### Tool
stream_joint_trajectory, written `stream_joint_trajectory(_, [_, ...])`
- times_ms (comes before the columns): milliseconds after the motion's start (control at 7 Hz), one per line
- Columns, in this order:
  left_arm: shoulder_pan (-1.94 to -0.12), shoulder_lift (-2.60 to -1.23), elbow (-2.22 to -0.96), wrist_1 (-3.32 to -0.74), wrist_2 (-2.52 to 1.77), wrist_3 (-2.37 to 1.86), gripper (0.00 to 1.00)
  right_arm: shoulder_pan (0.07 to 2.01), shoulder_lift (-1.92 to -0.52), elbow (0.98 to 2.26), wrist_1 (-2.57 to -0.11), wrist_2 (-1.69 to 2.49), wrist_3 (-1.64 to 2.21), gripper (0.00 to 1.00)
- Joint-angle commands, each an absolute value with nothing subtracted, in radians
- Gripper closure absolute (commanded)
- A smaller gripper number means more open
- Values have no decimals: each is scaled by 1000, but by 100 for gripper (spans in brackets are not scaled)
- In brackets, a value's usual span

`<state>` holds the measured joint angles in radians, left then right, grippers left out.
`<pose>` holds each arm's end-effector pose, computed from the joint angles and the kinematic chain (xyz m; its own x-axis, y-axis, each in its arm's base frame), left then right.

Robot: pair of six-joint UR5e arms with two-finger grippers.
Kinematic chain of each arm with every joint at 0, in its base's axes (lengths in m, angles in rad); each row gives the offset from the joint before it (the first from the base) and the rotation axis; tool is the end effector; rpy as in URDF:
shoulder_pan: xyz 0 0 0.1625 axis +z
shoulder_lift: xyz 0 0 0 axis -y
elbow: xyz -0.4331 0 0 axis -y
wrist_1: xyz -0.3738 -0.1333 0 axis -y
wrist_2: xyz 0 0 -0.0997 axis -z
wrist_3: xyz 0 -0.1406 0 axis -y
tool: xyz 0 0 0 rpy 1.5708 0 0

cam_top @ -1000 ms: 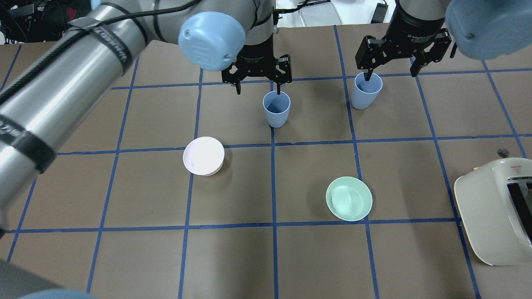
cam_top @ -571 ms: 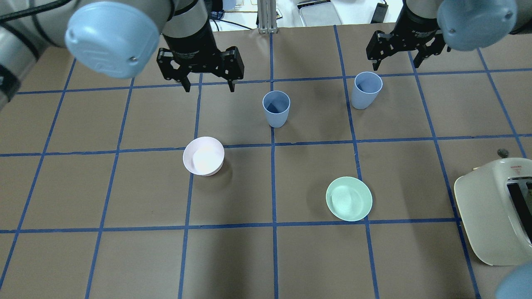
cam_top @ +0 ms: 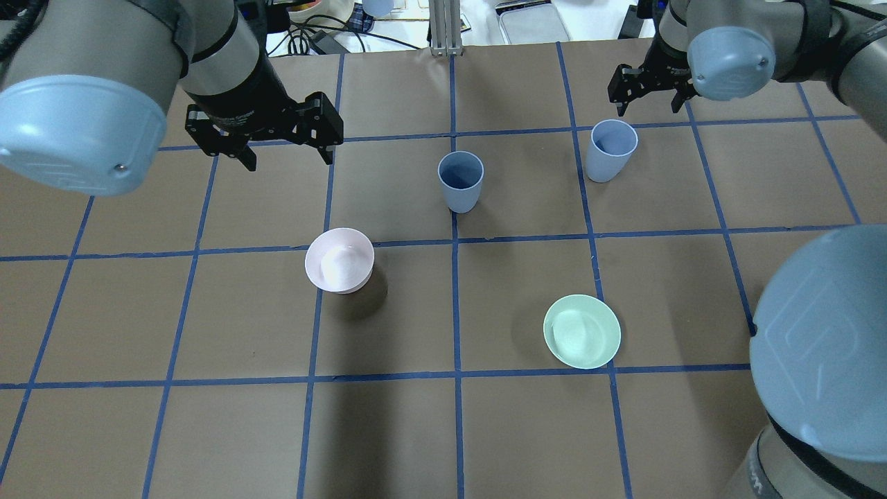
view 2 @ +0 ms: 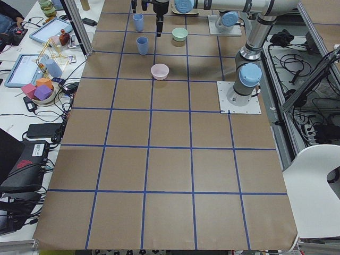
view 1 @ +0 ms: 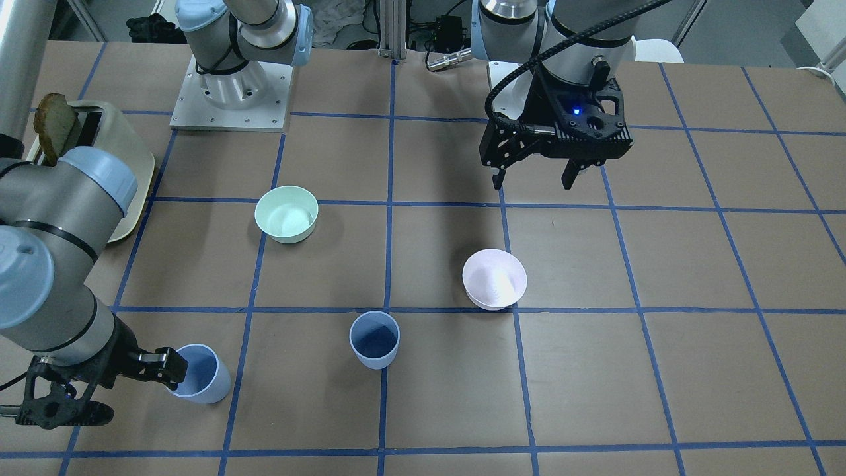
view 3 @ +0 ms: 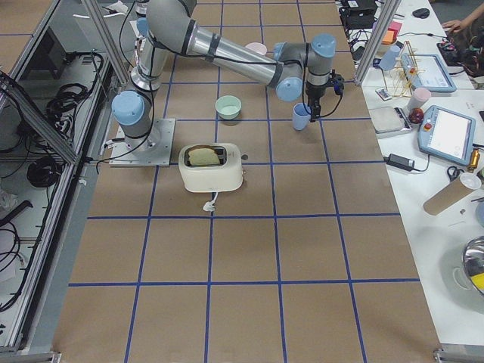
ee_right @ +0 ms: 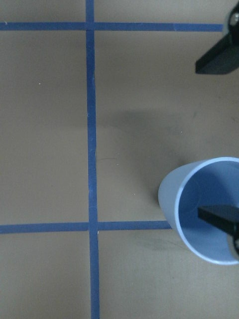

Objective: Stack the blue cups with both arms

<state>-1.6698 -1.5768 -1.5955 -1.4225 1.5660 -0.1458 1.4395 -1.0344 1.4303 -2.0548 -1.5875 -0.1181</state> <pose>-0.1819 -0.4761 0.4562 -0.9987 -0.0452 0.0218 -0.0474 0.9922 -0.1154 0.0411 -0.6892 0.2594 -0.9995 0.0151 0.0269 0.0127 0.9963 -0.0854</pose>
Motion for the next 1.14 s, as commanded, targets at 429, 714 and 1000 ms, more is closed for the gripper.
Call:
stream_joint_trajectory(429, [-1660, -1574, -1589, -1428, 1557, -146, 0, 1433, -1017, 1476, -2074, -1506, -147, 85])
stream_joint_trajectory(714, [-1660, -1572, -1588, -1439, 1555, -147, 0, 1434, -1029, 1467, -2072, -1505, -184, 94])
stream_joint_trajectory(1000, [-1658, -1574, -1585, -1442, 1554, -146, 0, 1468, -1119, 1479, -2015, -1487, -167, 95])
